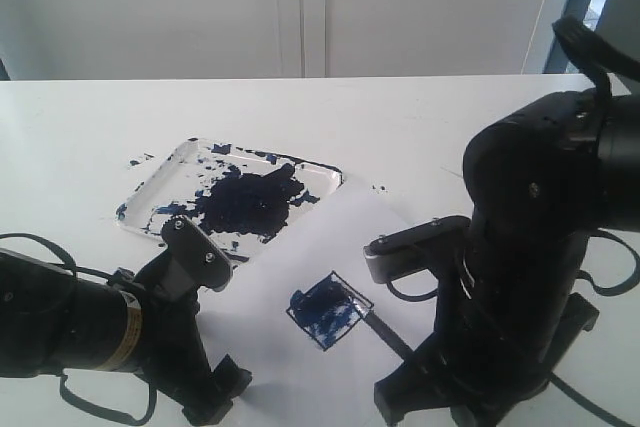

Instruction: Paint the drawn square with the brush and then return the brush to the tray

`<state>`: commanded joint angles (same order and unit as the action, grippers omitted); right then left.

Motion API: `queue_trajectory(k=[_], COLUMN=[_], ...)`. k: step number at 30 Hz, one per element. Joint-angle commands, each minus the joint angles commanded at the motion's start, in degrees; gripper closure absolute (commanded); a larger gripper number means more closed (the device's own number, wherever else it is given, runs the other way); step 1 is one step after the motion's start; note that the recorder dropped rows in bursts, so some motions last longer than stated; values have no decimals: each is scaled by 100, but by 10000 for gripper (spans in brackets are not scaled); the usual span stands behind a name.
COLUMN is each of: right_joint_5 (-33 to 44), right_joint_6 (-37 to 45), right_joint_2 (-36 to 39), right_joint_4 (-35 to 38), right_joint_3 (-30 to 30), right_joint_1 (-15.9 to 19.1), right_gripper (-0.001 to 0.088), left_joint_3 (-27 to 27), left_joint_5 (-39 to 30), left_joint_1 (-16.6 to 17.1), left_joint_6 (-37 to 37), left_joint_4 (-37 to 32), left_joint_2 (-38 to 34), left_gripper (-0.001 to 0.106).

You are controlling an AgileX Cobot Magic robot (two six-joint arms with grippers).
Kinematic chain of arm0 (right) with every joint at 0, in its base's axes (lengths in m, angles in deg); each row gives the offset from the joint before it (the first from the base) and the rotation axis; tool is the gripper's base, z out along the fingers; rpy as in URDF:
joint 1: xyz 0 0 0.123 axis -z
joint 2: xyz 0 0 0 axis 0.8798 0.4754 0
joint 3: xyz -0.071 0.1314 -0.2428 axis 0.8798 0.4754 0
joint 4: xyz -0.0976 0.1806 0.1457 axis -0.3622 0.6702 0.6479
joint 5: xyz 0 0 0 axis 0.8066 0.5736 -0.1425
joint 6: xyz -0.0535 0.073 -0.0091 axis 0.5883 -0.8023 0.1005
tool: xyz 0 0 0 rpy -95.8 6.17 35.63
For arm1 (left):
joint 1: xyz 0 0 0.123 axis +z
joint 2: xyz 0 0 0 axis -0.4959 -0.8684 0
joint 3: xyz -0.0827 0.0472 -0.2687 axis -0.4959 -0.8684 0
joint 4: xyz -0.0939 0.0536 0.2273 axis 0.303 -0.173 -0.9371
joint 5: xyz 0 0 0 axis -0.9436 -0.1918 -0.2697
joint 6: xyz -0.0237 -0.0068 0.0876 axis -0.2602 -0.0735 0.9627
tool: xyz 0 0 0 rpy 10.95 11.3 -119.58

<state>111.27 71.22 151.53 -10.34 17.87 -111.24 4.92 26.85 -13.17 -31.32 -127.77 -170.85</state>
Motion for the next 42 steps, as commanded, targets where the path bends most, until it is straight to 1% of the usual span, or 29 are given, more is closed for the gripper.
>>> queue_trajectory(k=[7,13,15,18,24,28,33,39,42], right_joint_5=[16,16,16,114,540,540,540,540,540], right_joint_6=[2,710,754,754,742,604,521,291,279], right_joint_2=[0,-94,-155,-250,-278,-278,-287,-287,-287], right_joint_4=[-5,1192,1349,1385,1290,882,767,182,167], right_joint_3=[0,0,0,0,0,0,0,0,0], right_joint_1=[0,0,0,0,0,0,0,0,0], right_gripper=[868,868,868,868,868,868,868,868,868], left_joint_3=[0,-3,-3,-3,-3,-3,-3,-3,-3], left_joint_5=[0,-12,-12,-12,-12,-12,-12,-12,-12], left_joint_1=[0,0,0,0,0,0,0,0,0], left_joint_6=[0,0,0,0,0,0,0,0,0], left_joint_4=[0,0,0,0,0,0,0,0,0], left_joint_2=[0,0,0,0,0,0,0,0,0], left_gripper=[2,2,2,2,2,2,2,2,2])
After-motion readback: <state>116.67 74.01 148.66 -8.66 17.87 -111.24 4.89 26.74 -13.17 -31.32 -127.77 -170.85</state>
